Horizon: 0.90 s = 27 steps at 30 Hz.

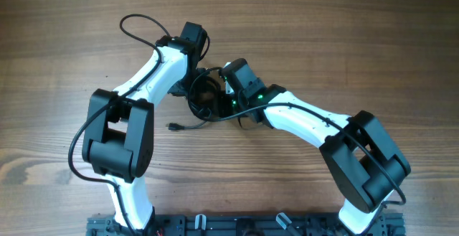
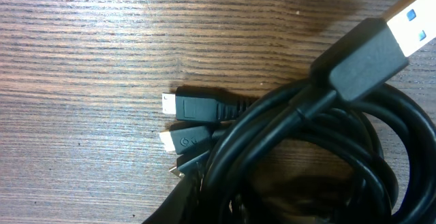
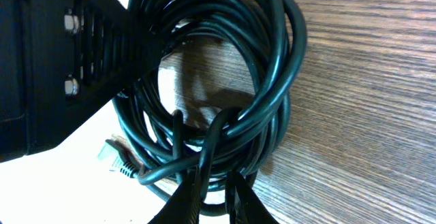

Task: Untangle cables

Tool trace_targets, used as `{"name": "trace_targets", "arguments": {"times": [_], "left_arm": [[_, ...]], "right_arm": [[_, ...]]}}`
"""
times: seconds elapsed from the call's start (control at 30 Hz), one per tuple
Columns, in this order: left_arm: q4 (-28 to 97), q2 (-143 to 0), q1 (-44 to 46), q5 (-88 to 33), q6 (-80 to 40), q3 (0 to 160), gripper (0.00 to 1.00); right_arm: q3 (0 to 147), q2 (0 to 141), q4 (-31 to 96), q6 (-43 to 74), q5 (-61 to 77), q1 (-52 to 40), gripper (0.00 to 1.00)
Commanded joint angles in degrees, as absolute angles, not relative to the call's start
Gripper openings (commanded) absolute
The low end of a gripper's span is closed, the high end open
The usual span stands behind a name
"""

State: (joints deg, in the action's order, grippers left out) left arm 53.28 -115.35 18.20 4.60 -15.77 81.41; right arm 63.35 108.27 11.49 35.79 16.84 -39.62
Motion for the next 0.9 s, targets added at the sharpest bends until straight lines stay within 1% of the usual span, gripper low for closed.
{"name": "trace_targets", "arguments": {"times": [0.0,0.37,0.6,0.87], "left_arm": [[52.99,-116.44,18.15,3.92,-15.46,81.6,0.17],[52.99,-116.44,18.15,3.92,-15.46,81.6,0.17],[53.01,-116.44,18.15,3.92,-15.46,81.6,0.17],[53.01,-116.44,18.15,3.92,-15.46,81.6,0.17]], "right_arm": [[63.29,106.67,11.05,36.27,14.72,-40.18,0.16],[63.26,108.68,9.45,36.86,14.7,-41.41,0.16],[63.26,110.45,9.23,37.74,8.21,-41.39,0.16],[63.26,113.16,8.21,39.24,8.99,-41.41,0.16]]}}
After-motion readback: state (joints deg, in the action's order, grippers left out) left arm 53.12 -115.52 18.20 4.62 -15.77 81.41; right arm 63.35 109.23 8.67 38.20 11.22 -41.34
